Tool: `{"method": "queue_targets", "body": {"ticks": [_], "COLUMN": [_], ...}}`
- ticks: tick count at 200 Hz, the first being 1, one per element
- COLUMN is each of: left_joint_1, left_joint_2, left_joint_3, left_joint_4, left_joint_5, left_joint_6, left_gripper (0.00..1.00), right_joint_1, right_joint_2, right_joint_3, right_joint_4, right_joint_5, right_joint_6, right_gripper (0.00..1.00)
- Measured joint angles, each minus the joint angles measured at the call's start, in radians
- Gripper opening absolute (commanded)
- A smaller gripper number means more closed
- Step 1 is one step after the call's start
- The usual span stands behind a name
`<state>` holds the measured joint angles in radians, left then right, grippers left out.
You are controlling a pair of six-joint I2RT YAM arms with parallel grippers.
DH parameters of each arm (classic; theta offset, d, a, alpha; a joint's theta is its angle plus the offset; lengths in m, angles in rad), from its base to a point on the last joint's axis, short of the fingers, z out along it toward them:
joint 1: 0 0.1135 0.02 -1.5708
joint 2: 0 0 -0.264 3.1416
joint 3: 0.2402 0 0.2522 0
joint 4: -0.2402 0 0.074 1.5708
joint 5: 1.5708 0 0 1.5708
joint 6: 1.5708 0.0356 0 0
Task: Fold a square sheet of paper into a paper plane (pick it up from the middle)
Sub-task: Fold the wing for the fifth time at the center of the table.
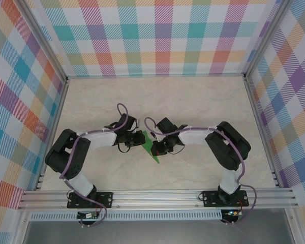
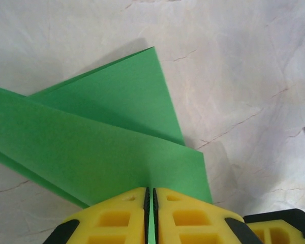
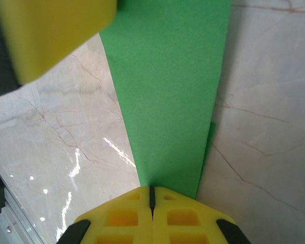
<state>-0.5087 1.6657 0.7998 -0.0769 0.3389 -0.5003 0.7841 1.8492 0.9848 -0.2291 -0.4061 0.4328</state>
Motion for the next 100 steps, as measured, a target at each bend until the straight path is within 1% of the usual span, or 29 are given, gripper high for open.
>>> {"method": "queue_targets", "body": {"ticks": [100], "left_joint_1": [0.004], "left_joint_2": [0.013], "left_joint_3": [-0.017], "left_joint_4": [0.028], "left_joint_5": [-0.016], "left_joint_6": [0.006], "left_gripper": [0.10], "right_joint_1": [-0.001], "right_joint_2": [0.000], "right_joint_3": [-0.005], "right_joint_4": [0.002], "right_joint_5": [-0.002], "right_joint_6": [-0.007], "right_gripper": [0.00]}}
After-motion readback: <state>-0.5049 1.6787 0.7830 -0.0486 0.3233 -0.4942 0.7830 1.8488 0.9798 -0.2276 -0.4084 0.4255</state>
